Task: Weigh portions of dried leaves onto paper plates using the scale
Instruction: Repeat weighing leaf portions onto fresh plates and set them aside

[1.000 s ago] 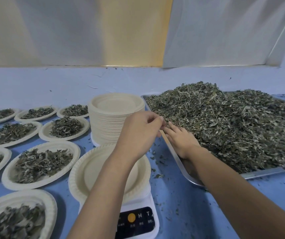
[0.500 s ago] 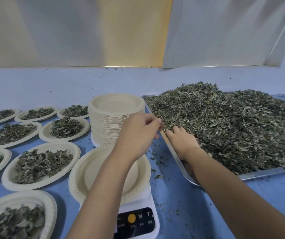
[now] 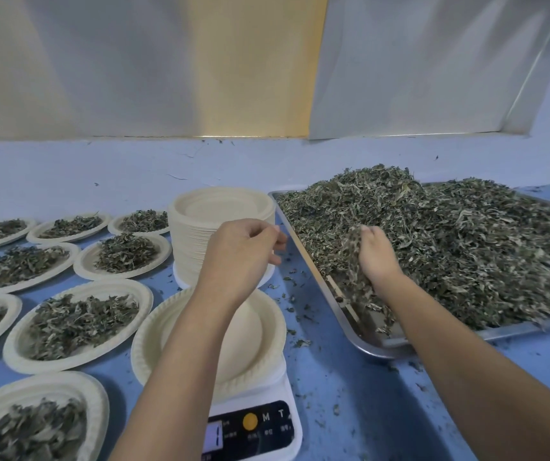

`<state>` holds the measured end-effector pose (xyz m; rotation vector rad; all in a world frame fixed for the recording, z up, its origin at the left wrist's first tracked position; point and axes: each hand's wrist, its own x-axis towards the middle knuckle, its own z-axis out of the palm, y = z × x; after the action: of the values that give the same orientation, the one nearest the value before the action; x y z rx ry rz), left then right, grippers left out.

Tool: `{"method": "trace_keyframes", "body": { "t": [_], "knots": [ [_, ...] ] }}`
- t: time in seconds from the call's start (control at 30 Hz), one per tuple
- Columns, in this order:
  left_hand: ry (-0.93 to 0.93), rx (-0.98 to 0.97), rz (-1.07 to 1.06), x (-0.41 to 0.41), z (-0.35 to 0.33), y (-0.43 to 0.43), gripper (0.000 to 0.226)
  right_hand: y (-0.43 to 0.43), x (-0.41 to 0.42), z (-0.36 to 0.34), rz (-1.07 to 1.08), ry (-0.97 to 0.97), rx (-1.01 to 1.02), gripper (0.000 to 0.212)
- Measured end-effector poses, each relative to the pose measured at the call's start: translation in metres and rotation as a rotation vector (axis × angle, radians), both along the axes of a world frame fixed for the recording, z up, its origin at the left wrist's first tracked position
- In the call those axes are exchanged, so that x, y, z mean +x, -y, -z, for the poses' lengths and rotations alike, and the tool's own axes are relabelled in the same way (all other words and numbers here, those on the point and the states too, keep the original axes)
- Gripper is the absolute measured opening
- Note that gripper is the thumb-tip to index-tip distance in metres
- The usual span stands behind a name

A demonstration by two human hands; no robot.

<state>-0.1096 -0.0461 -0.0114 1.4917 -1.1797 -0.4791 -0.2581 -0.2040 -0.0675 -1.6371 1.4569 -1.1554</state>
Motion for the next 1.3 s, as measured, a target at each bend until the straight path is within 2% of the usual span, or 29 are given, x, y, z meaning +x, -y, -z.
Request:
{"method": "trace_keyframes", "body": {
  "t": [0.1, 0.27, 0.37, 0.43, 0.57, 0.63, 0.83, 0.93, 1.13, 1.3],
  "knots": [
    [-0.036, -0.002, -0.025, 0.004, 0.0, -0.002, 0.024, -0.008, 0.0, -0.019, -0.017, 0.331, 0.099, 0.04],
    [-0.175, 0.006, -0.079, 0.016, -0.001, -0.008, 0.024, -0.036, 0.016, -0.057, -0.213, 0.76, 0.244, 0.029],
    [-0.324, 0.045, -0.064, 0.025, -0.003, -0.015, 0.023, -0.059, 0.04, -0.072, -0.333, 0.965, 0.292, 0.027],
    [-0.399, 0.074, -0.054, 0.032, -0.005, -0.021, 0.023, -0.076, 0.06, -0.077, -0.436, 1.01, 0.331, 0.031],
    [-0.466, 0.09, -0.058, 0.048, -0.003, -0.036, 0.029, -0.114, 0.093, -0.073, -0.56, 0.908, 0.348, 0.035],
    [-0.477, 0.097, -0.069, 0.055, -0.001, -0.041, 0.033, -0.127, 0.104, -0.064, -0.603, 0.814, 0.31, 0.03],
    [-0.566, 0.065, -0.129, 0.065, 0.002, -0.045, 0.032, -0.14, 0.116, -0.046, -0.684, 0.292, -0.069, 0.026],
    [-0.54, 0.04, -0.209, 0.069, 0.004, -0.045, 0.032, -0.144, 0.115, -0.045, -0.739, 0.086, -0.224, 0.024],
    [-0.452, 0.025, -0.263, 0.083, 0.009, -0.04, 0.035, -0.141, 0.115, -0.038, -0.819, -0.267, -0.367, 0.02],
    [-0.471, 0.051, -0.28, 0.09, 0.009, -0.032, 0.036, -0.138, 0.112, -0.035, -0.878, -0.422, -0.326, 0.019]
  ]
}}
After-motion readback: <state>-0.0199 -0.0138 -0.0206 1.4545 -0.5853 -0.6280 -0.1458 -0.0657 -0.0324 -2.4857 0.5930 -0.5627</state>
